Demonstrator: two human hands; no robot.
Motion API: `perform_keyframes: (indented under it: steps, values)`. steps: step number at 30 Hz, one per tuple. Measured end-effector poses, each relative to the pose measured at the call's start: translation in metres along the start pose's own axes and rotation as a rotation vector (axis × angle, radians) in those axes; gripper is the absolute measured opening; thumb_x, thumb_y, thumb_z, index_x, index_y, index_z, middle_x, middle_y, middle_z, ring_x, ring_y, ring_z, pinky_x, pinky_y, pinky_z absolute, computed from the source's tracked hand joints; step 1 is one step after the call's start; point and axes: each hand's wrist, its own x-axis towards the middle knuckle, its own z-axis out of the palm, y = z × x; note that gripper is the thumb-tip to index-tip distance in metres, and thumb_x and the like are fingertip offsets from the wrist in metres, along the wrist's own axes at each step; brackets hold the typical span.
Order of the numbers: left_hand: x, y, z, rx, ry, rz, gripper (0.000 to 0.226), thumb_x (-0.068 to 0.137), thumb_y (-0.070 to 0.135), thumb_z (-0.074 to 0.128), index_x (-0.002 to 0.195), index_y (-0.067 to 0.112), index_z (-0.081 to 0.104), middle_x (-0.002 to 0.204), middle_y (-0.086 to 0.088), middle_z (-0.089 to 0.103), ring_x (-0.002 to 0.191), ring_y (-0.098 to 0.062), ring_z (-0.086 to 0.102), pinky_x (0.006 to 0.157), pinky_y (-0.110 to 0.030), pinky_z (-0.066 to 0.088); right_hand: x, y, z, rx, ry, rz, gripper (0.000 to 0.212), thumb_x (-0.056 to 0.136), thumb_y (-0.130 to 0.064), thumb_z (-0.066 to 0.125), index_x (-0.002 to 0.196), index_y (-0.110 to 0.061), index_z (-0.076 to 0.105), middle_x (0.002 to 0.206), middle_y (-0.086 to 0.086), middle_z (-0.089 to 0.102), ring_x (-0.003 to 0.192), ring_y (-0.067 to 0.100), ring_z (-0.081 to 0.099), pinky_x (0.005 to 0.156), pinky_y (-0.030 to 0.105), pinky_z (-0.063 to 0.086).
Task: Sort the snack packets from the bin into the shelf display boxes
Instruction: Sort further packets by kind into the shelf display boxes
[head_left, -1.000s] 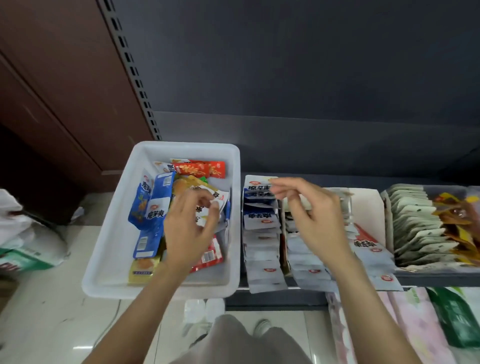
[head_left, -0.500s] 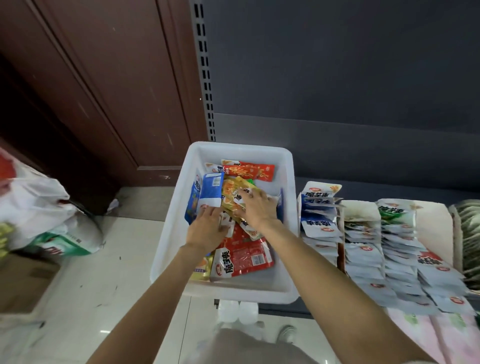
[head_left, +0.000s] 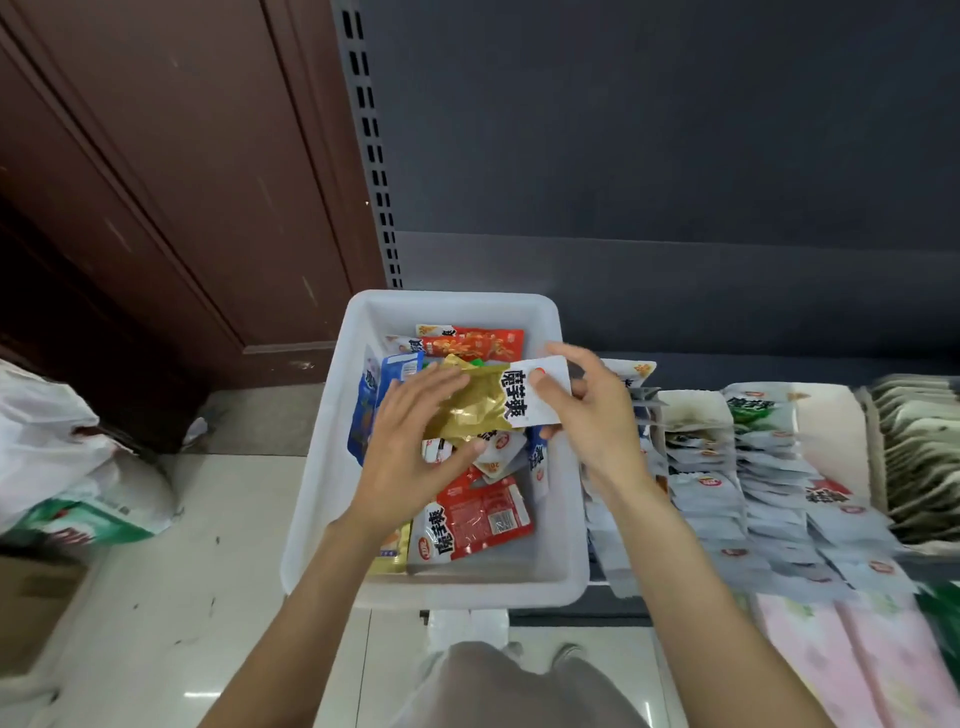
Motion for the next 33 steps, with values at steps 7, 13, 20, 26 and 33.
perform_keyframes:
  steps: [7, 13, 20, 26, 33]
  values:
    - [0.011, 0.038, 0.002, -0.152, 0.026, -0.198, 0.018, 0.091, 0.037, 0.058, 0.100, 0.023, 0.067, 0.090, 0.021, 0.068, 0.084, -0.006, 0.067, 0.071, -0.021, 0.054, -0.012, -0.018, -0.049, 0.264, -0.187, 0.203, 0.034, 0.095, -0.041, 0.047, 0.077, -0.014, 0.060, 0.064, 0.001, 0.060, 0.054, 0.013, 0.052, 0.049, 0.021, 0.035]
    - [0.022, 0.068, 0.026, -0.365, -0.150, -0.307, 0.016, 0.084, 0.039, 0.064, 0.087, 0.024, 0.066, 0.082, 0.007, 0.071, 0.076, -0.010, 0.067, 0.070, -0.029, 0.053, -0.015, -0.005, -0.090, 0.149, -0.057, 0.112, 0.014, 0.087, -0.016, 0.065, 0.093, -0.004, 0.068, 0.065, -0.002, 0.058, 0.053, 0.008, 0.036, 0.043, 0.017, 0.026]
    - [0.043, 0.124, 0.083, -0.324, -0.141, -0.159, 0.007, 0.085, 0.031, 0.068, 0.087, 0.025, 0.069, 0.077, 0.013, 0.071, 0.073, -0.005, 0.066, 0.067, -0.022, 0.054, -0.031, -0.004, -0.178, 0.088, 0.211, -0.123, 0.005, 0.090, -0.018, 0.062, 0.089, -0.017, 0.067, 0.074, 0.003, 0.060, 0.047, 0.009, 0.041, 0.040, 0.017, 0.033]
    - [0.052, 0.147, 0.133, -0.024, -0.053, 0.069, 0.007, 0.087, 0.026, 0.063, 0.085, 0.022, 0.068, 0.077, 0.012, 0.070, 0.070, 0.000, 0.064, 0.064, -0.025, 0.055, -0.032, 0.013, -0.254, 0.108, 0.575, -0.329, 0.010, 0.092, -0.019, 0.061, 0.088, -0.027, 0.064, 0.082, -0.011, 0.068, 0.080, 0.007, 0.063, 0.071, 0.026, 0.055]
    - [0.048, 0.137, 0.191, 0.478, -0.199, 0.310, 0.023, 0.081, 0.023, 0.064, 0.103, 0.021, 0.068, 0.097, 0.005, 0.071, 0.088, -0.013, 0.065, 0.096, -0.029, 0.037, 0.006, 0.029, -0.235, -0.314, 0.290, -0.548, 0.009, 0.094, -0.018, 0.058, 0.095, -0.022, 0.066, 0.088, -0.014, 0.065, 0.083, 0.006, 0.062, 0.073, 0.024, 0.049]
